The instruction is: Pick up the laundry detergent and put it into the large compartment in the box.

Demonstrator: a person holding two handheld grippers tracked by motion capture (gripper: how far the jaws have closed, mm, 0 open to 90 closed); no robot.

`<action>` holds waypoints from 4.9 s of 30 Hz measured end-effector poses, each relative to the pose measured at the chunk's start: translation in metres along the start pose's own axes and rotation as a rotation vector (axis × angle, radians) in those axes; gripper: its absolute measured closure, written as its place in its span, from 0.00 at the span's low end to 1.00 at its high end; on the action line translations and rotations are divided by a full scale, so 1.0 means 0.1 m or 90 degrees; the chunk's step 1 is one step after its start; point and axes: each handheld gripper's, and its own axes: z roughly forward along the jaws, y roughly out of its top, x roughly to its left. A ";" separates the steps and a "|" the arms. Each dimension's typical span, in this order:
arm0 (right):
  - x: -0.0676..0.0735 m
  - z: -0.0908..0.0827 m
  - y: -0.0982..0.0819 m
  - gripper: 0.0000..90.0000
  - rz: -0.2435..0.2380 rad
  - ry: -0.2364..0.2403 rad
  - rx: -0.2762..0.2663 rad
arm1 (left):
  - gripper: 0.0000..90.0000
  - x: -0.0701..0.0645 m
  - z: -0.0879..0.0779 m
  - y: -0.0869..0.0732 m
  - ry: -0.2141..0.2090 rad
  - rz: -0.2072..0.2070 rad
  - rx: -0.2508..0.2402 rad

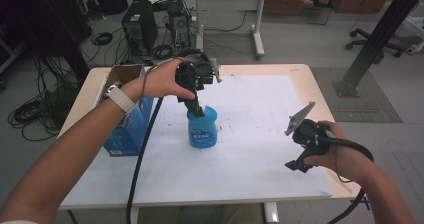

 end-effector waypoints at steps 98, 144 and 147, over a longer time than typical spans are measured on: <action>0.00 0.03 -0.06 0.14 0.011 0.005 0.000 | 0.41 0.07 0.60 -0.06 -0.041 0.006 0.022; 0.04 0.01 0.00 0.14 -0.005 0.003 -0.011 | 0.42 0.02 0.37 -0.11 -0.019 -0.054 0.026; 0.04 0.01 0.00 0.14 -0.006 0.004 -0.011 | 0.42 0.01 0.36 -0.11 -0.016 -0.057 0.028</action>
